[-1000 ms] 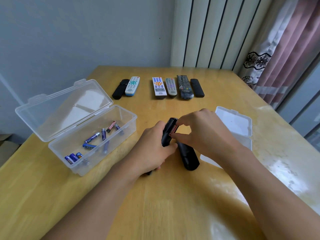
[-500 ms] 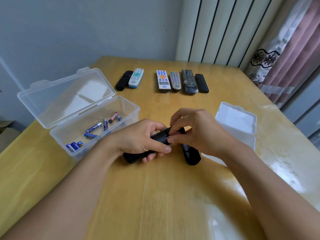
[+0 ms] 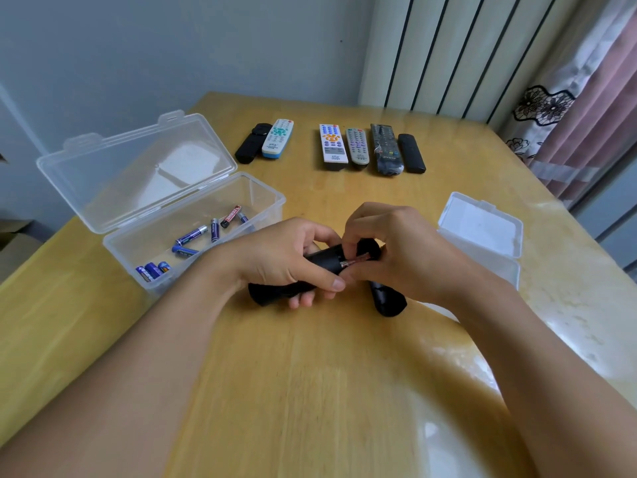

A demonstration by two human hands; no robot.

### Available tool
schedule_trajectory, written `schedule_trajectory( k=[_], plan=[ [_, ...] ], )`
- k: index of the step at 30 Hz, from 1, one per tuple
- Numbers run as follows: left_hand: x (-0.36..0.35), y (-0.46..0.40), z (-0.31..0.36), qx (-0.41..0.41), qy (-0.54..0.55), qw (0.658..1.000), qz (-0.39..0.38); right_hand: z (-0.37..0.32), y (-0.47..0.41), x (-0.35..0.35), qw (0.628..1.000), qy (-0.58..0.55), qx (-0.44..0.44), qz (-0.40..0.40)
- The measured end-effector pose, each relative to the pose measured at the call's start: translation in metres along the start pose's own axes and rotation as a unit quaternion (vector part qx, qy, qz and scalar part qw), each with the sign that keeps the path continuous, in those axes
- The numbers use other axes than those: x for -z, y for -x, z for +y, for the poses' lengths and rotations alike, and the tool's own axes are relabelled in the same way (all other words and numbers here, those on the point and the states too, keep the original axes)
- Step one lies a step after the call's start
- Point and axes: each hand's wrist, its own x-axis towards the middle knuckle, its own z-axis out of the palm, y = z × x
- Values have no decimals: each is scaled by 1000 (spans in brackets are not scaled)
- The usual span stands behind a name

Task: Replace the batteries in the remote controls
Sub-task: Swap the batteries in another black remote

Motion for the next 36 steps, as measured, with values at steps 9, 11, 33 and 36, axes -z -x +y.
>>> schedule_trajectory(
  k=[9, 11, 33, 36],
  plan=[
    [-8, 7, 15, -175, 463, 863, 95, -10, 8, 16, 946, -202, -107, 232],
    [-23, -3, 19, -210, 541, 803, 137, -14, 7, 11, 935, -209, -126, 259],
    [-42, -23, 16, -164, 619, 727, 248, -33, 5, -40, 949, -257, -41, 178],
    [-44, -24, 16, -161, 609, 729, 266, -32, 2, -42, 944, -270, -58, 178]
  ],
)
